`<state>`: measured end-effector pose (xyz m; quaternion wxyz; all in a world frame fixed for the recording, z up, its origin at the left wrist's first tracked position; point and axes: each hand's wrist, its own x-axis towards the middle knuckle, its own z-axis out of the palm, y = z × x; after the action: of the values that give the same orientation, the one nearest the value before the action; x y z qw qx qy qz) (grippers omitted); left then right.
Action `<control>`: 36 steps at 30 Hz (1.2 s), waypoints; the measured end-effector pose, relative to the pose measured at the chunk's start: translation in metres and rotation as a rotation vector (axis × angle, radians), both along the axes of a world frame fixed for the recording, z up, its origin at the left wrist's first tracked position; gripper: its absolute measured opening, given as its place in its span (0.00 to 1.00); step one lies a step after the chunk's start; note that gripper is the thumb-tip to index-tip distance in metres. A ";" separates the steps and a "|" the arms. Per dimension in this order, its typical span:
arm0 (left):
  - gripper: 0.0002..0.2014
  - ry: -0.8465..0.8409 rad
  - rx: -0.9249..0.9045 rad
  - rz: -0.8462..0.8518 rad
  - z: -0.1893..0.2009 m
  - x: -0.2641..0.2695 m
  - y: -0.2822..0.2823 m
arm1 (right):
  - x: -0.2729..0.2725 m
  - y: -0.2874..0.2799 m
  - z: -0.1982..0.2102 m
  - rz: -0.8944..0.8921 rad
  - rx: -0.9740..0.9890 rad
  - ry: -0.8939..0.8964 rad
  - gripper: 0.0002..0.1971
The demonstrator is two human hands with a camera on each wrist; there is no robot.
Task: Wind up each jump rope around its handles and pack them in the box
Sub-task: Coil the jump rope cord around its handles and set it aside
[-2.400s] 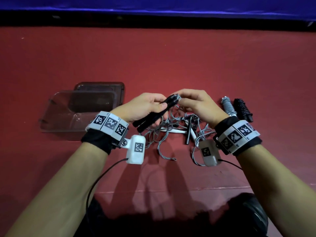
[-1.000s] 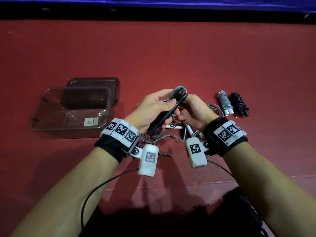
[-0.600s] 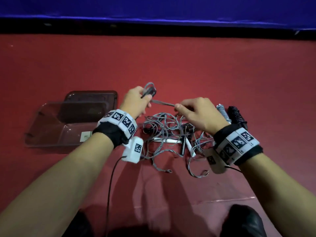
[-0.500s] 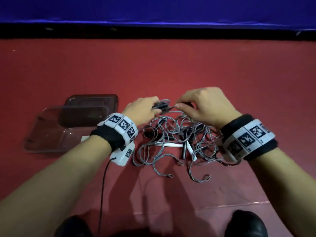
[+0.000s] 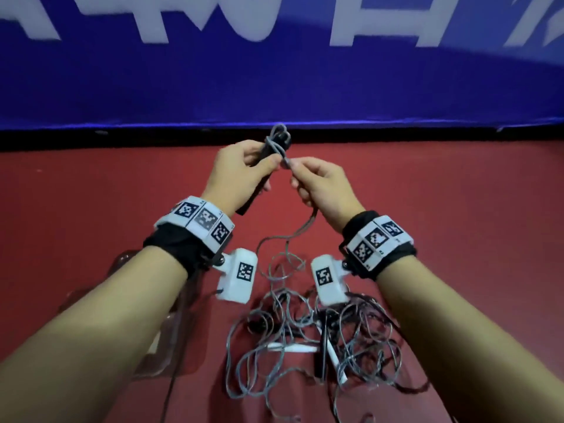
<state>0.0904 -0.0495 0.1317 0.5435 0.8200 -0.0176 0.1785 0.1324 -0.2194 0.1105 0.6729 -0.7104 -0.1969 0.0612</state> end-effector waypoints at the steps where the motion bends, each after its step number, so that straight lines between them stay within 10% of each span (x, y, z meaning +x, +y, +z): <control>1: 0.04 0.009 -0.036 0.066 0.012 0.007 0.005 | 0.002 0.008 0.014 -0.007 -0.033 -0.015 0.10; 7: 0.04 0.072 -0.013 0.314 0.088 0.001 0.047 | -0.004 0.056 0.096 -0.032 -0.376 -0.194 0.08; 14: 0.11 -0.071 0.446 0.490 0.166 -0.048 0.059 | -0.050 0.056 0.187 0.060 -0.403 -0.396 0.07; 21: 0.15 -0.057 1.000 0.347 0.201 -0.099 0.034 | -0.095 0.026 0.270 0.127 -1.032 -0.905 0.09; 30: 0.07 -0.047 0.503 -0.272 0.222 -0.150 0.035 | -0.091 0.013 0.289 0.376 -0.503 -0.572 0.09; 36: 0.04 -0.254 -0.011 0.130 0.219 -0.137 0.048 | -0.090 0.047 0.221 0.329 -0.019 -0.055 0.11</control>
<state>-0.0463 -0.0014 0.3504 0.5288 0.7872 -0.0321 0.3158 0.0425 -0.1729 0.3314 0.6414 -0.6763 -0.3283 0.1527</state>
